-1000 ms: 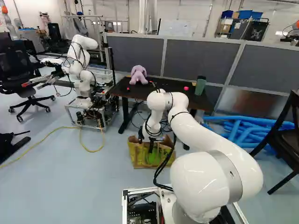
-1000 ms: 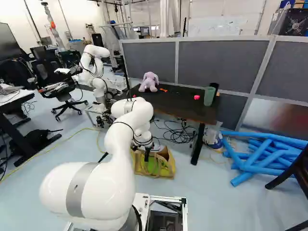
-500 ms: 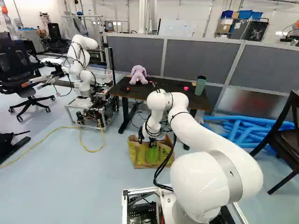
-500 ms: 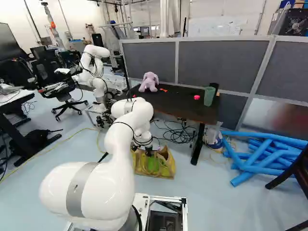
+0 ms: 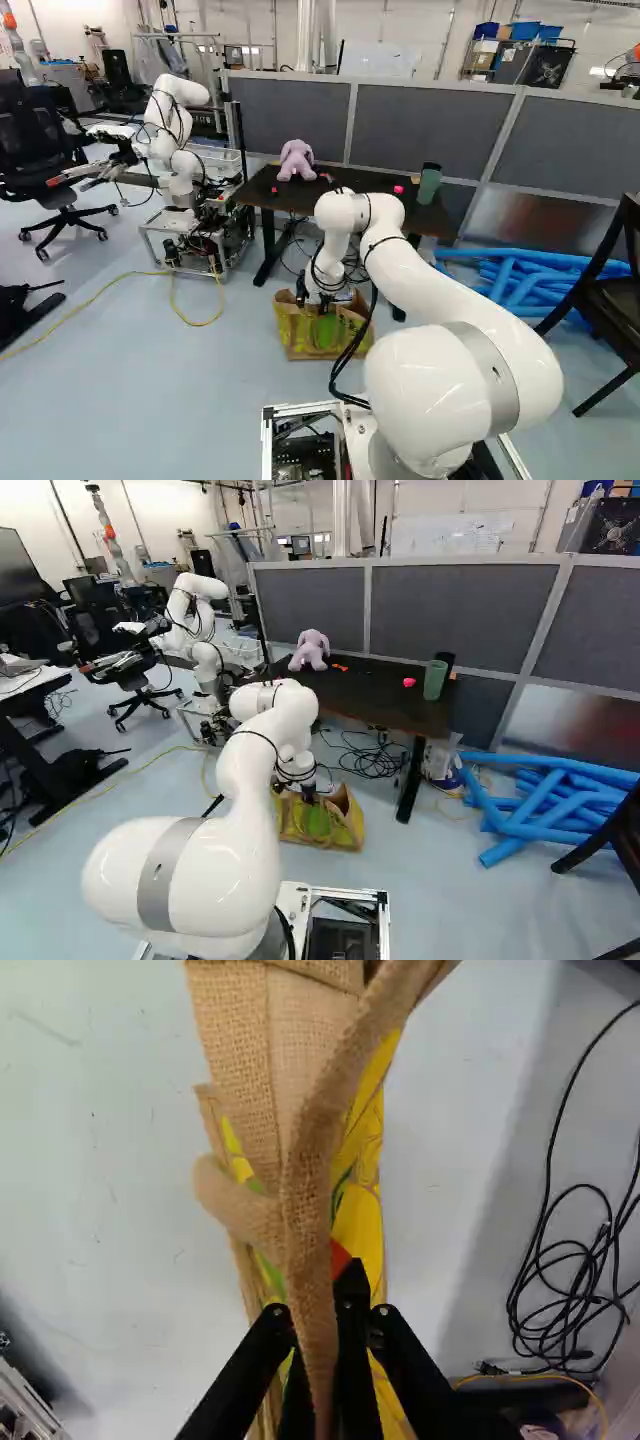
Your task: Pick up the bag on the ground and place it on the table
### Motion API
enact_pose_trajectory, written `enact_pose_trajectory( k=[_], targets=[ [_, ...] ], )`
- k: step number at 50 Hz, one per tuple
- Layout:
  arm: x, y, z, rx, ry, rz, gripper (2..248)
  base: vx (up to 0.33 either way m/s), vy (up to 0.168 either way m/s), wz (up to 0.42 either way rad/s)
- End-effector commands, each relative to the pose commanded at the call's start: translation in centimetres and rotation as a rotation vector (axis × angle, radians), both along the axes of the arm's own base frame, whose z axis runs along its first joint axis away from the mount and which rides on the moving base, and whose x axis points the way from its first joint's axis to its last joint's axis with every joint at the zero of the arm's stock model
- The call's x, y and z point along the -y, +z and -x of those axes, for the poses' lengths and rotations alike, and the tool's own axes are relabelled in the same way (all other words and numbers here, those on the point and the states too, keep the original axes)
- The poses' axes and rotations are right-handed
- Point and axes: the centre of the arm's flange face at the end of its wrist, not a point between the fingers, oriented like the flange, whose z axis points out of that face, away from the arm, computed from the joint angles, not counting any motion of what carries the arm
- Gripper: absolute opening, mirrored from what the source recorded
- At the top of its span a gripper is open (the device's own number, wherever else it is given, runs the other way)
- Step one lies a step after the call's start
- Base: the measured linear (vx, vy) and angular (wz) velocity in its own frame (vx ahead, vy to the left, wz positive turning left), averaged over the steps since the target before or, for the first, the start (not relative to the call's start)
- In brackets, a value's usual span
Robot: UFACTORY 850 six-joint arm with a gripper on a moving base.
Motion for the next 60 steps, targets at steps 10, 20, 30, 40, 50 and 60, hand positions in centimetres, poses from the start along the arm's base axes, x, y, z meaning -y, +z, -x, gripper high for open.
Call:
enact_pose_trajectory(
  k=[10,20,30,40,50,60],
  targets=[
    [0.0,1.5,0.8,-0.014,-0.014,0.000,21,0.000,0.000,0.000],
    [0.0,3.1,1.5,-0.026,-0.036,0.000,21,0.000,0.000,0.000],
    [0.0,4.6,2.0,-0.033,-0.066,0.000,21,0.000,0.000,0.000],
    [0.1,6.1,2.2,-0.031,-0.099,-0.001,21,0.000,0.000,0.000],
    [0.1,7.6,2.3,-0.027,-0.131,-0.003,21,0.000,0.000,0.000],
    [0.2,9.2,2.4,-0.022,-0.165,-0.004,21,0.000,0.000,0.000]
  ],
)
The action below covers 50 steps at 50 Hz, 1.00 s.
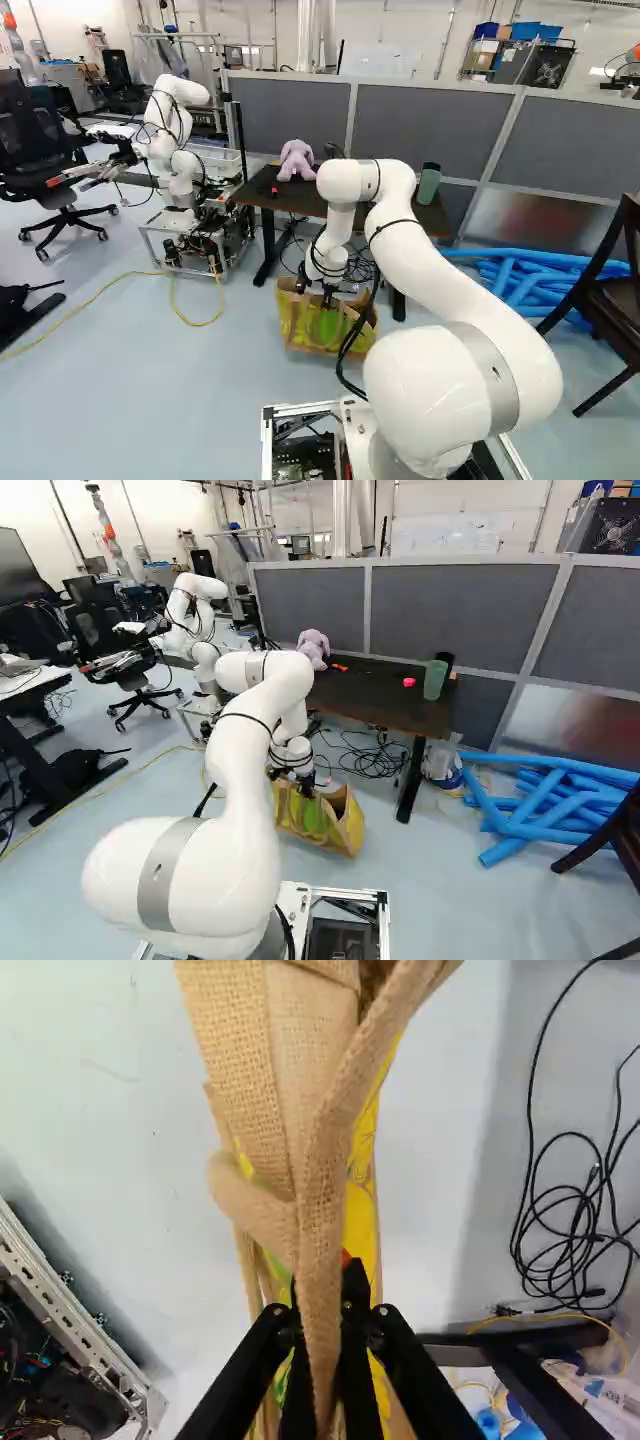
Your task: Pick up the bag on the ground and place it on the table
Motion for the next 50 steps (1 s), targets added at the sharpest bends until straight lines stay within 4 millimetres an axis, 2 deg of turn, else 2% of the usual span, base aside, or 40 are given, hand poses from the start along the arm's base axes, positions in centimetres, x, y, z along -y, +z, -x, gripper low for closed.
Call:
enact_pose_trajectory(
  k=[50],
  targets=[
    [0.2,7.4,1.9,-0.058,-0.066,0.008,21,0.000,0.000,0.000]
  ],
)
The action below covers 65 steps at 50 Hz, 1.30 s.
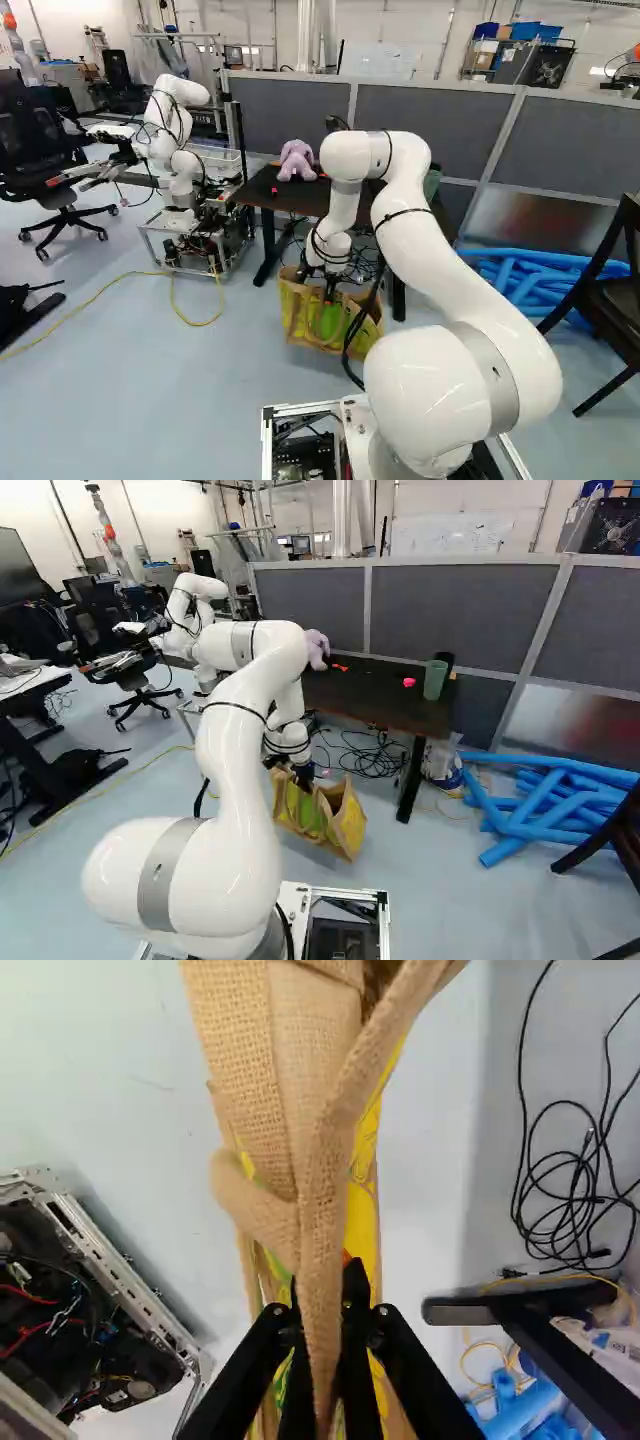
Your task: Pick up the bag on the ground and place it on the table
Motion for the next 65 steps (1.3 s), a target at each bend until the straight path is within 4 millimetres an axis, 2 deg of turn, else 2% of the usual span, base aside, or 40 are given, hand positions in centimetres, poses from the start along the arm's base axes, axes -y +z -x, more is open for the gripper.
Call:
enact_pose_trajectory(
  k=[65],
  targets=[
    [0.2,9.8,3.9,-0.090,0.000,0.013,21,0.000,0.000,0.000]
  ],
)
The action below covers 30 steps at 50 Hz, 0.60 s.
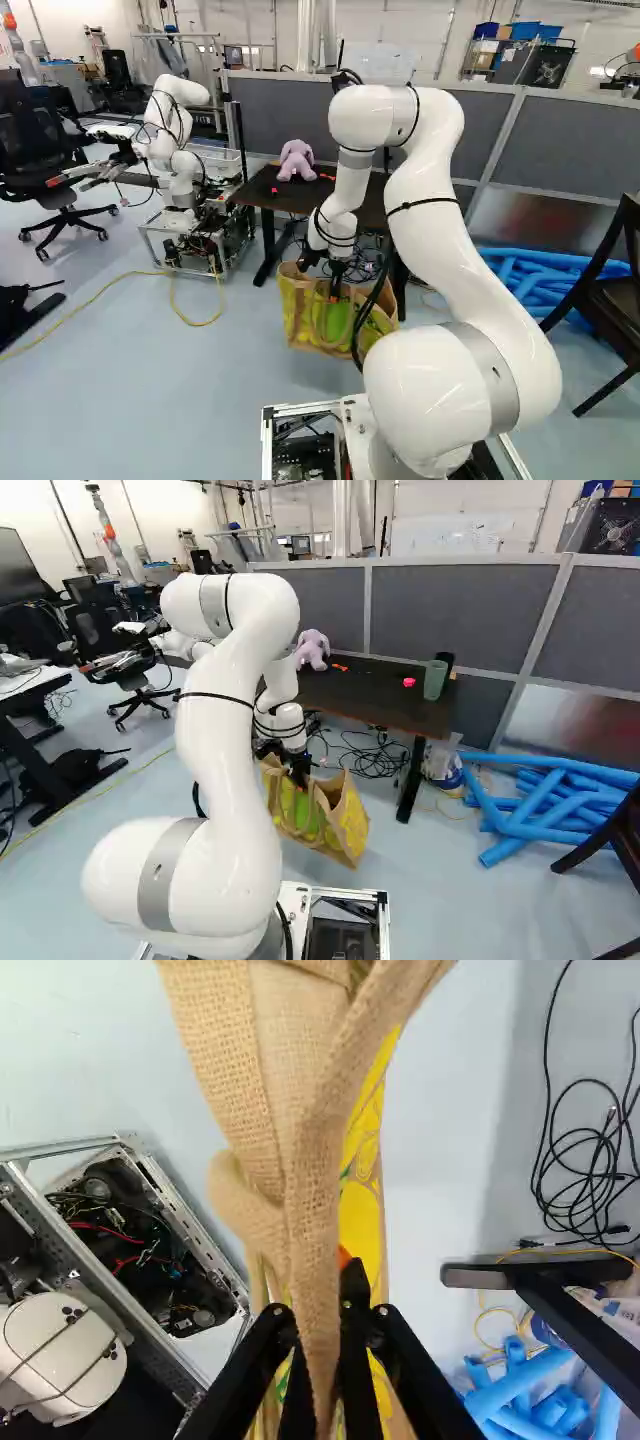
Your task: Pick up the bag on the ground and place it on the table
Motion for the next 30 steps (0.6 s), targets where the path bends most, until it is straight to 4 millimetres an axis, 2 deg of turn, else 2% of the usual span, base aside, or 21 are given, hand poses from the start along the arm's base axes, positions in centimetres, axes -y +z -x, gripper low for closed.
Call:
enact_pose_trajectory(
  k=[30],
  targets=[
    [0.1,4.6,2.0,-0.013,0.000,0.004,21,0.000,0.000,0.000]
  ],
)
